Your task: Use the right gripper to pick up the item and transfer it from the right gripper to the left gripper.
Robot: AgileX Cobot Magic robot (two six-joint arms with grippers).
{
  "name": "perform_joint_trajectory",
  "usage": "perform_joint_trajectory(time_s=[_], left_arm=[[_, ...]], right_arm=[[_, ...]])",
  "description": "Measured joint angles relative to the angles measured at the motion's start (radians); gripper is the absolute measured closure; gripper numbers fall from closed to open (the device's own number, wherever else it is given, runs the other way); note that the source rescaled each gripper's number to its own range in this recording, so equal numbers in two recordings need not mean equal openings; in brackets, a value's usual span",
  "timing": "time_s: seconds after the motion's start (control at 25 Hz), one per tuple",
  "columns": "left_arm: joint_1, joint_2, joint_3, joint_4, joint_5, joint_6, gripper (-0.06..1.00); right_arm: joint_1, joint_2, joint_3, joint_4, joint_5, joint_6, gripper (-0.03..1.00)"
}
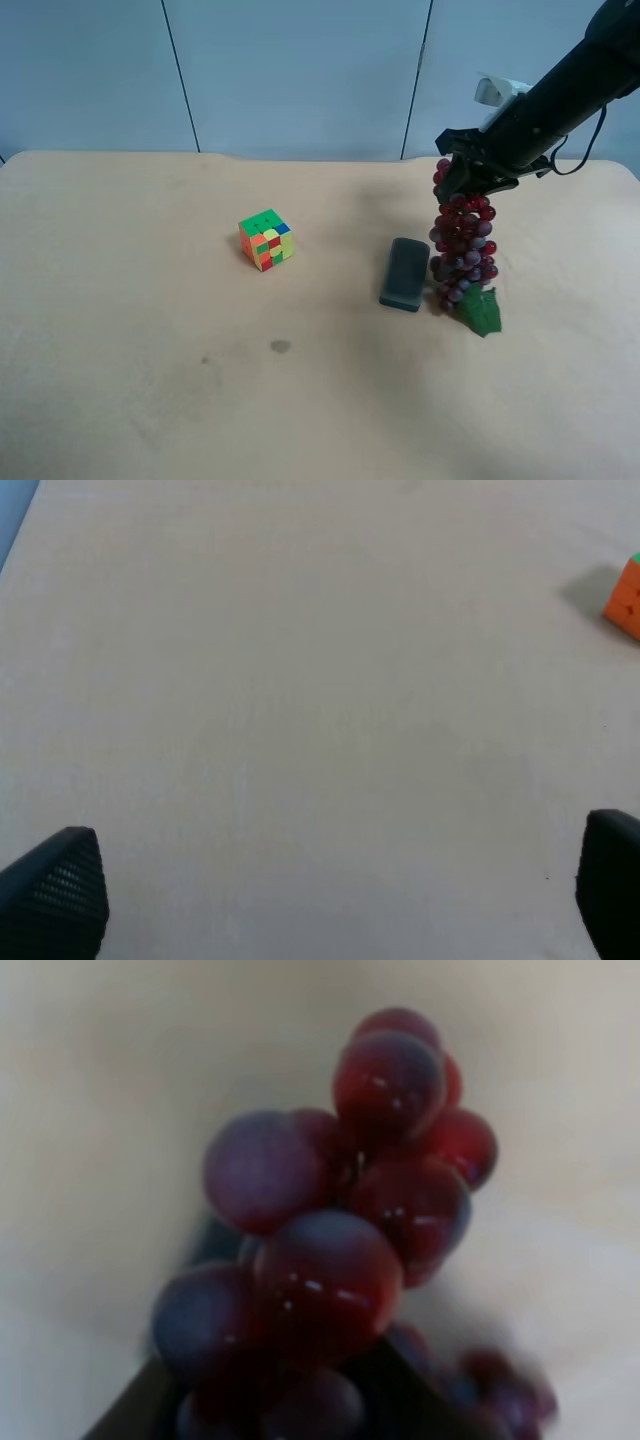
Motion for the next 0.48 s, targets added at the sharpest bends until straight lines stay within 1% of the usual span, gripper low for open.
perform_joint_trajectory(time_s=[0.12, 0.24, 0.4, 0.48], left_arm=[[0.000, 0.000, 0.000, 0.000, 0.000, 0.000, 0.03], [0.000, 0.000, 0.000, 0.000, 0.000, 0.000, 0.03], [0.000, 0.000, 0.000, 0.000, 0.000, 0.000, 0.03], [0.000, 0.000, 0.000, 0.000, 0.000, 0.000, 0.03]], right_arm=[[0.024, -0.010, -0.022, 0.079, 0.104, -0.051, 0.94], [0.044, -0.019, -0.042, 0.143, 0.172, -0.082, 0.94], [0.065, -0.041, -0.046, 0.214, 0.210, -0.112, 0.94], [0.079, -0.054, -0.046, 0.238, 0.214, -0.131, 0.94]])
